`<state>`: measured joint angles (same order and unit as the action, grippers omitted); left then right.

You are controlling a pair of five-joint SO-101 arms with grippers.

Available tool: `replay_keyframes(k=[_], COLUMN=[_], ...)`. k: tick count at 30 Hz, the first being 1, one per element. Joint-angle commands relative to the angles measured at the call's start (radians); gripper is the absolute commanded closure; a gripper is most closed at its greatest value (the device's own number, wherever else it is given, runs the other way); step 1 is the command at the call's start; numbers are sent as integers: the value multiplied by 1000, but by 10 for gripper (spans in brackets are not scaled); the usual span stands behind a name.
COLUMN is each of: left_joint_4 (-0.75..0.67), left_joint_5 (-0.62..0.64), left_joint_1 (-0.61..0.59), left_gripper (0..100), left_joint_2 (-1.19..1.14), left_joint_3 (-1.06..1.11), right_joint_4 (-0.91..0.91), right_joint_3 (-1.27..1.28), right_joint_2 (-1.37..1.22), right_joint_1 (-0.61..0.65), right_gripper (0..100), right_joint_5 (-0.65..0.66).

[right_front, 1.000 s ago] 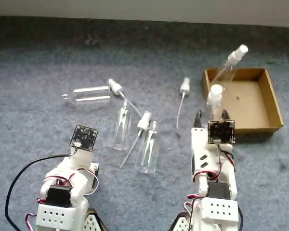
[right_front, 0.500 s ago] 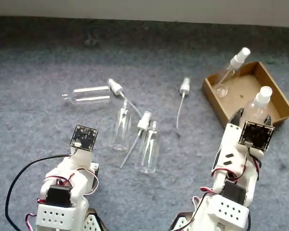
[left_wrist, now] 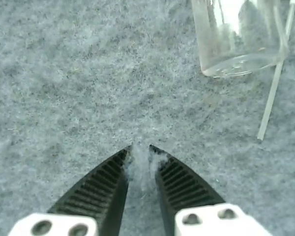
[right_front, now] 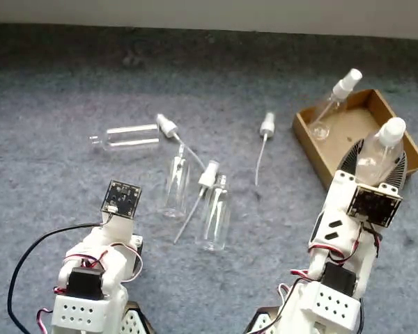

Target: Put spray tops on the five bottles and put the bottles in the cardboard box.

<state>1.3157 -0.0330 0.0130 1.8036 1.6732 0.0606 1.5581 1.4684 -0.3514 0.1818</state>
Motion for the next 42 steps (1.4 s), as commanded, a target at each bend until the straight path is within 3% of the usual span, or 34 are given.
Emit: replay_keyframes(k=[1,12,19,22,33,42], left_joint_4=[3,3,3,3,3,3], left_joint_5=[-8,-8,-8,-8,-8,-8], left_joint_1=[19,19,19,19,19,19], left_gripper=[995,995,995,995,995,995], left_joint_2=[7,7,7,7,7,7], left_joint_3=[21,21,21,21,21,22], right_joint_4=[38,39,139,139,154,409], right_joint_3=[-74,-67,-246,-335,-424,-464], right_joint_2=[-2,-33,-437,-584,-779,-1027], right_joint_1=[-10,-12,-48,-96,-84,-44], right_gripper=[983,993,993,989,868,868], right_joint_5=[3,6,0,-63,-83,-84])
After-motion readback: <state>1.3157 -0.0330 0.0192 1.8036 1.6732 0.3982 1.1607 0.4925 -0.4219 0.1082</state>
